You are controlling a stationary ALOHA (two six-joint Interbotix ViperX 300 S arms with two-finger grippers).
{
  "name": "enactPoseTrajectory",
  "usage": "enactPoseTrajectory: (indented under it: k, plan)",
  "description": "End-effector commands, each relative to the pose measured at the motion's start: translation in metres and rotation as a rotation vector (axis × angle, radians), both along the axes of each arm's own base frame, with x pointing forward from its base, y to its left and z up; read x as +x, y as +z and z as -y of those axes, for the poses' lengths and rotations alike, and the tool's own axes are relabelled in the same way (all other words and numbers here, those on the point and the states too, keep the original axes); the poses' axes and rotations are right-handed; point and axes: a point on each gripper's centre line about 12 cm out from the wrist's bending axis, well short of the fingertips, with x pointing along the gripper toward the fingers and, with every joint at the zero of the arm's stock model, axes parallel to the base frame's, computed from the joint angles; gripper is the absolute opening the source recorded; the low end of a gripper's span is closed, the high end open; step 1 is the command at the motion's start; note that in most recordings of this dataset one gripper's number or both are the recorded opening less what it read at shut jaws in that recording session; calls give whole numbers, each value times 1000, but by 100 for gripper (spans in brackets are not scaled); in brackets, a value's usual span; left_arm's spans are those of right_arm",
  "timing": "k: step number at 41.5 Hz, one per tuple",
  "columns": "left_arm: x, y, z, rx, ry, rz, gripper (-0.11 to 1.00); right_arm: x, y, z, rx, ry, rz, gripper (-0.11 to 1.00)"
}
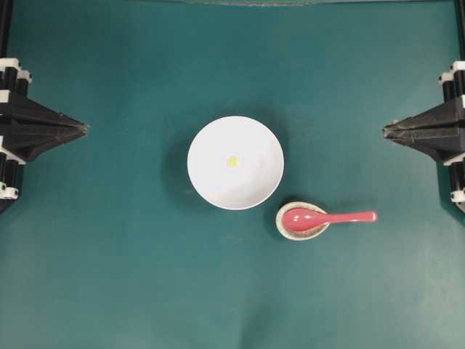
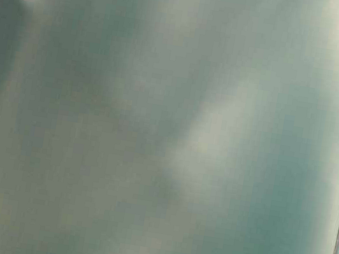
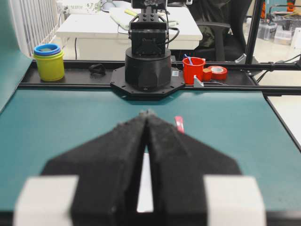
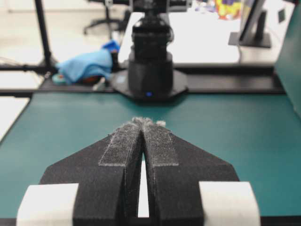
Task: Scoop the yellow hexagonal prism block from the bowl with a spoon using the right arm.
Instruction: 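Move the right gripper toward the red spoon handle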
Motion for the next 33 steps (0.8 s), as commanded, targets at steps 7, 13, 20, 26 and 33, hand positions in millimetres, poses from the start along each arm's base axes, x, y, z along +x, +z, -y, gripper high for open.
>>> enactPoseTrajectory:
  k: [7, 13, 20, 26, 33]
  plan:
    - [3, 3, 0, 4, -1, -11, -1, 4, 2, 0, 3, -1, -15, 0]
    - [3, 5, 0, 6, -1, 8, -1, 4, 3, 0, 2, -1, -8, 0]
    - [3, 5, 0, 6, -1, 11, -1, 4, 0, 0, 2, 1, -23, 1]
    - [3, 8, 0, 6, -1, 29, -1, 7, -7, -4, 1, 17, -52, 20]
    - [2, 9, 0, 6, -1, 40, -1, 13, -18, -10, 0, 46, -94, 50]
